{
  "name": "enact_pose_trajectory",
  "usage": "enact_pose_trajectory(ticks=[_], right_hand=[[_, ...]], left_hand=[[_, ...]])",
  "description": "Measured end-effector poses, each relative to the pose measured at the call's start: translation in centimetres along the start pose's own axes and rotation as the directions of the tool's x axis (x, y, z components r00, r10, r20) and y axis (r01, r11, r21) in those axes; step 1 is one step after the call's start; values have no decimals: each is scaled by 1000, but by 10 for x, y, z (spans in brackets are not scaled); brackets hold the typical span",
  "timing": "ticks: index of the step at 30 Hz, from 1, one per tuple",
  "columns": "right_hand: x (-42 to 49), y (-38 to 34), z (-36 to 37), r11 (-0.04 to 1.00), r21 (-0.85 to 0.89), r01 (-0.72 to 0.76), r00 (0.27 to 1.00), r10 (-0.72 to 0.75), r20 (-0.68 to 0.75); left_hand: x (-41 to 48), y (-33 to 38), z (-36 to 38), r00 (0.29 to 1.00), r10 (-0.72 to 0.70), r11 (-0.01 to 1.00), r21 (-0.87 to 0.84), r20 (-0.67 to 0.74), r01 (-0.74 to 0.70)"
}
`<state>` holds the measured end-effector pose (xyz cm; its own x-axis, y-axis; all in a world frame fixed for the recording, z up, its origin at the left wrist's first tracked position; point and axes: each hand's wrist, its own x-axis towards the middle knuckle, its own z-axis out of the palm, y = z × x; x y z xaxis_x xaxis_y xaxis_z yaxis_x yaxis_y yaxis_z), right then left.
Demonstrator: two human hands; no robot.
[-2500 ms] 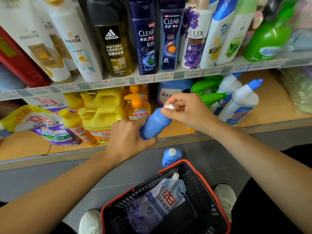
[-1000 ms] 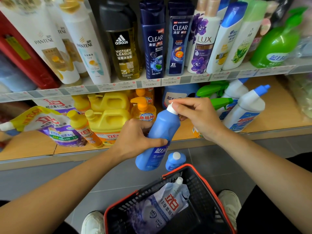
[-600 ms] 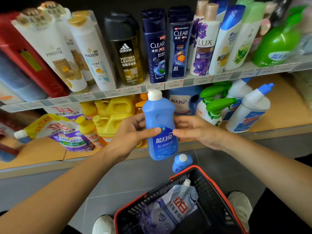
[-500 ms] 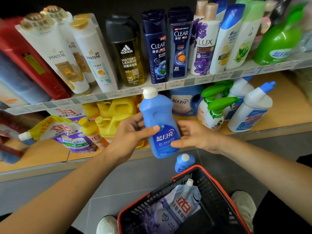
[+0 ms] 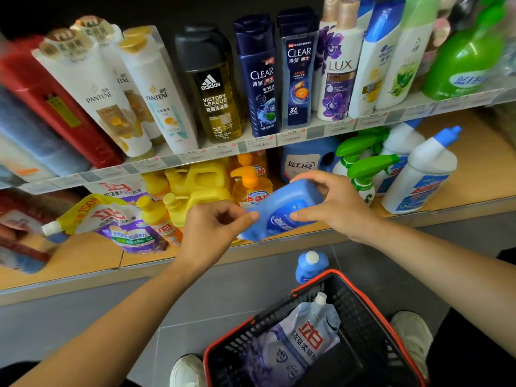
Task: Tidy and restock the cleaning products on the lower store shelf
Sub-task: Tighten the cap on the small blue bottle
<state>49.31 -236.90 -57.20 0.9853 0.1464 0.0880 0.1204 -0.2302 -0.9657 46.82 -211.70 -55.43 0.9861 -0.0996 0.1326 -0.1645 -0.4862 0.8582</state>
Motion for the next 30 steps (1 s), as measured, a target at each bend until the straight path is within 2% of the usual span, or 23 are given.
enact_pose_trajectory(ticks=[3,5,8,10,13,16,20,25,30], right_hand=[[-5,-2,4,991,-130,11,997,-2,72],[-8,-3,7,987,-157,20,994,-4,105],[-11,-9,10,993,-99,66,991,-53,122],[-12,-14,12,996,-25,84,989,-81,121],[-14,-20,13,992,-11,128,987,-126,101],[-17,-21,16,969,-130,208,976,-198,86],[-24,-16,20,868,-328,374,928,-354,119],[-24,-13,21,807,-321,496,868,-467,168],[-23,-9,21,689,-431,582,768,-640,16]], left_hand=[[0,2,2,996,36,999,21,84,-38],[0,0,5,984,46,996,74,173,-59],[-2,-5,14,940,50,994,79,336,-82],[-4,-9,20,925,54,997,26,376,-69],[-2,-12,23,932,76,996,-65,355,-56],[0,-12,23,943,90,991,-121,320,-54],[1,-15,22,960,102,993,-77,260,-85],[2,-14,21,969,103,994,-50,225,-94],[4,-16,18,969,130,991,-37,212,-125]])
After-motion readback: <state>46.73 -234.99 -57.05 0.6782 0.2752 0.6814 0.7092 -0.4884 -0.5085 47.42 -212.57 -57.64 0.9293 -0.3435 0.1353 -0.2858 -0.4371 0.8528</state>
